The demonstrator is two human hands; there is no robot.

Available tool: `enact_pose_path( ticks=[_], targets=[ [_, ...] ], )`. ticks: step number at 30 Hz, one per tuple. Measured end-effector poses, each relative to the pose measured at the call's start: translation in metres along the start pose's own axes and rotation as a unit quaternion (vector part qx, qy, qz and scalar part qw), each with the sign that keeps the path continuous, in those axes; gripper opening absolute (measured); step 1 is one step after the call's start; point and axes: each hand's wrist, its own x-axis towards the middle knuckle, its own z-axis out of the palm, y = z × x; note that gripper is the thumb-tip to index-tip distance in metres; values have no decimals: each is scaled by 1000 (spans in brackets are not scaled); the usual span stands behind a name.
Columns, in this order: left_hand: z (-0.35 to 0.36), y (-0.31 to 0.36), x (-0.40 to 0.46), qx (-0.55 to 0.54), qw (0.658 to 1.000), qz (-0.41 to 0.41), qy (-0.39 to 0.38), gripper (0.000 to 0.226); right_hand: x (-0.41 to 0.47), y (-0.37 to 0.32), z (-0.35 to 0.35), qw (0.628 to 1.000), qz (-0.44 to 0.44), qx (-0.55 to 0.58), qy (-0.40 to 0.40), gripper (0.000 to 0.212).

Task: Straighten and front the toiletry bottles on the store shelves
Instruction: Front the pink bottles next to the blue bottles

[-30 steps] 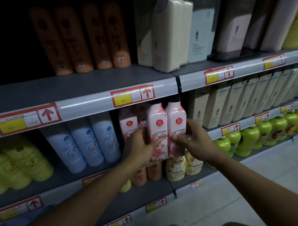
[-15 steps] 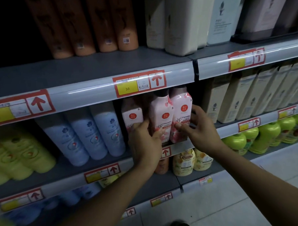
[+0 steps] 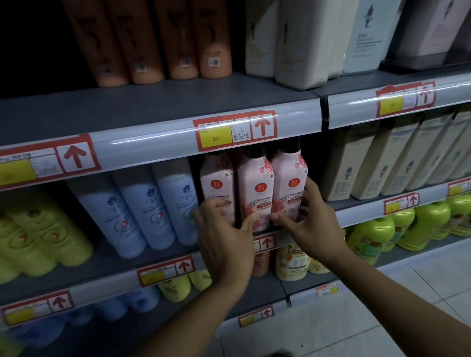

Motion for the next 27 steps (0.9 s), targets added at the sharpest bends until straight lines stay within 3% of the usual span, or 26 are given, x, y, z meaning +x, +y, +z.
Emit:
enact_pose_path(
  ticks=[2,4,7,12,18,24,27],
  targets=[
    [-3,1,-5,-5,1000,11,7,82,0,-1,6,1000,-1,-10,11,84],
    [-7,2,-5,-14,1000,0,0,104,1,-3,12,1000,1,-8,10,100],
    [-6,1,1,-10,1000,-15,-26,114,-1,-7,21,1000,6,-20,19,112],
    [1,-2,9,-23,999,-31,-27,103,2,-4,26,999,19,-23,42,94],
    [3,-4,15,-22,999,-22,-26,73,11,3,30,999,31,-7,36,93],
    [11,-10,21,-2,998,-36,-55,91,20,7,31,999,26,-2,33,91],
    [20,-19,25,-46,994,-69,-74,79,21,7,31,999,21,-1,32,92]
  ],
)
